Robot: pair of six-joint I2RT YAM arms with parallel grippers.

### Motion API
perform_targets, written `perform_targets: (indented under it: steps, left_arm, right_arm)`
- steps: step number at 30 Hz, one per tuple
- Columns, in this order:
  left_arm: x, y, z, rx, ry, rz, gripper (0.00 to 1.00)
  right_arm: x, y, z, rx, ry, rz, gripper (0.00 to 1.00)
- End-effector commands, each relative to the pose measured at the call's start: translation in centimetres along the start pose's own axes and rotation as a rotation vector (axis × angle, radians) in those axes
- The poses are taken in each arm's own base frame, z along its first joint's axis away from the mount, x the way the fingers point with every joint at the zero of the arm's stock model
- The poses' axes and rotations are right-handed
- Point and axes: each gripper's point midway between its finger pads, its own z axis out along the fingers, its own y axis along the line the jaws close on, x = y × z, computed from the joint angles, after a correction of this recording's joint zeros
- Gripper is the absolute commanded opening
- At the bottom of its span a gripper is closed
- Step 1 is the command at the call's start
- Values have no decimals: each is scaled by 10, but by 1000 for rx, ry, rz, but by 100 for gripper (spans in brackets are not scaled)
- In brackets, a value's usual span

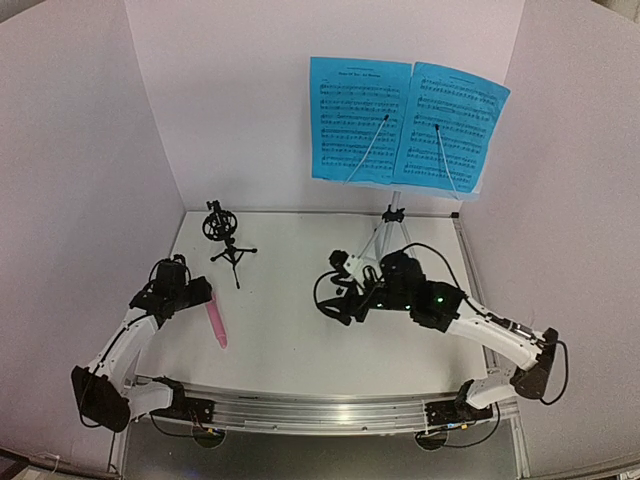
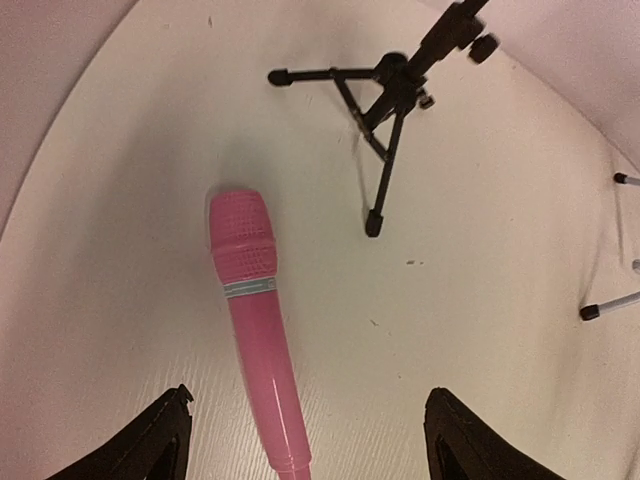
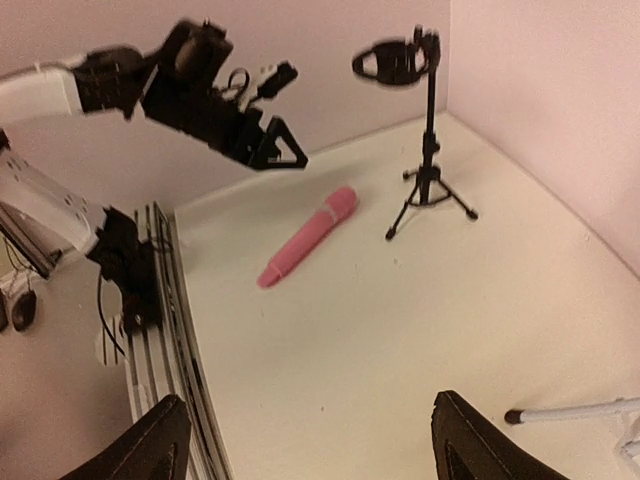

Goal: Set up the instrument practice props

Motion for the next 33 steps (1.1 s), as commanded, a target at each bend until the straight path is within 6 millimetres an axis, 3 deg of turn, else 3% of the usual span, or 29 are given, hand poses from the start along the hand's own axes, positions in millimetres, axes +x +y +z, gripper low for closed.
perform_targets:
  steps: [1,5,11,15,24,28,29,31,33]
  left_arm:
    - [17,4,34,-44,110,-51,81]
    - [35,14,62,-110,207,-21,83]
    - [74,34,94,-186,373,65,76]
    - [69,22,103,-128,352,55,75]
    - [81,28,122,-130,380,11,67]
    - [90,37,132,-173,439,-7,48]
    - [93,39,134,-189,458,-7,39]
    - [97,41,136,-202,477,-9,12]
    - [95,44,133,-217,474,-5,1]
  right_arm:
    - [35,-23,37,126,95,26,81]
    - [51,-31,56,153,128,53,81]
    - [63,-36,74,155,158,49,81]
    - [68,-42,75,187,166,44,82]
    - [62,-48,73,225,152,27,82]
    - [59,-49,69,233,144,26,82]
    - [58,-49,67,237,139,28,82]
    - [56,-49,62,249,130,38,82]
    - [54,-50,55,261,118,48,82]
